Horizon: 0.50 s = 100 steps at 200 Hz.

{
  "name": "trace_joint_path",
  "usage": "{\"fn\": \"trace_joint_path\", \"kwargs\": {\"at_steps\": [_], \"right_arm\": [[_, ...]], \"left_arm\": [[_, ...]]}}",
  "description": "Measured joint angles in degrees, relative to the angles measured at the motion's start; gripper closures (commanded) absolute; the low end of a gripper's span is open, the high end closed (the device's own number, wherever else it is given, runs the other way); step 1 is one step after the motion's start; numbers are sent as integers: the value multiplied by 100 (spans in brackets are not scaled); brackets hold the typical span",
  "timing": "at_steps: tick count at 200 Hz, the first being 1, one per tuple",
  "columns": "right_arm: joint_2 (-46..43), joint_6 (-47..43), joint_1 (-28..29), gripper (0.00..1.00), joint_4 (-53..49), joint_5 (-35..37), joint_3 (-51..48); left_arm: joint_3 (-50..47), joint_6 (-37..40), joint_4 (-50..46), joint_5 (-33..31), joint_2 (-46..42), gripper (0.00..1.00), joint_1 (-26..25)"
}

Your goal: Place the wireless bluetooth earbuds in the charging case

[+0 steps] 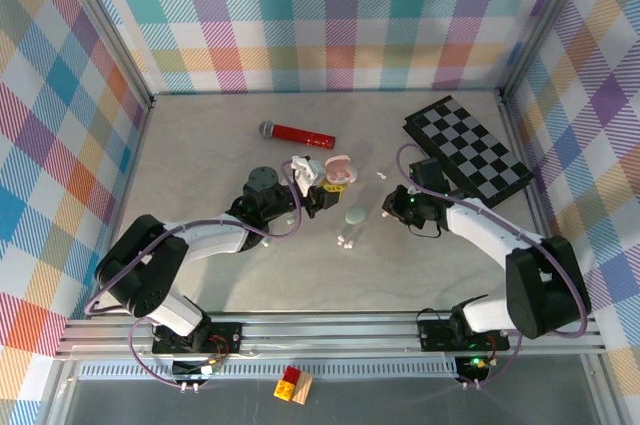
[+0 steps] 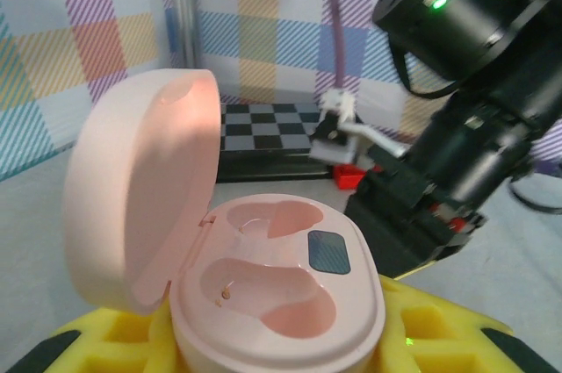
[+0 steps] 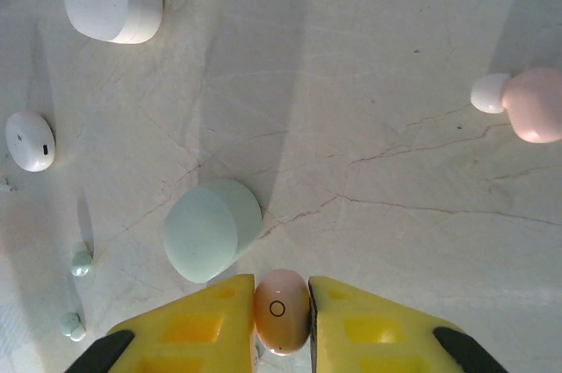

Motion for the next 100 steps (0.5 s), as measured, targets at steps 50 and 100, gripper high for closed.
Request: {"fn": "trace_joint_path", "kwargs": {"at_steps": [50,100], "right_arm": [[-385,-149,273,79,-426,269,354],[-686,-365,776,79,-638,332,929]], "left_arm": [[9,155,37,-317,269,67,-2],[31,343,33,-461,374,67,-42]]}}
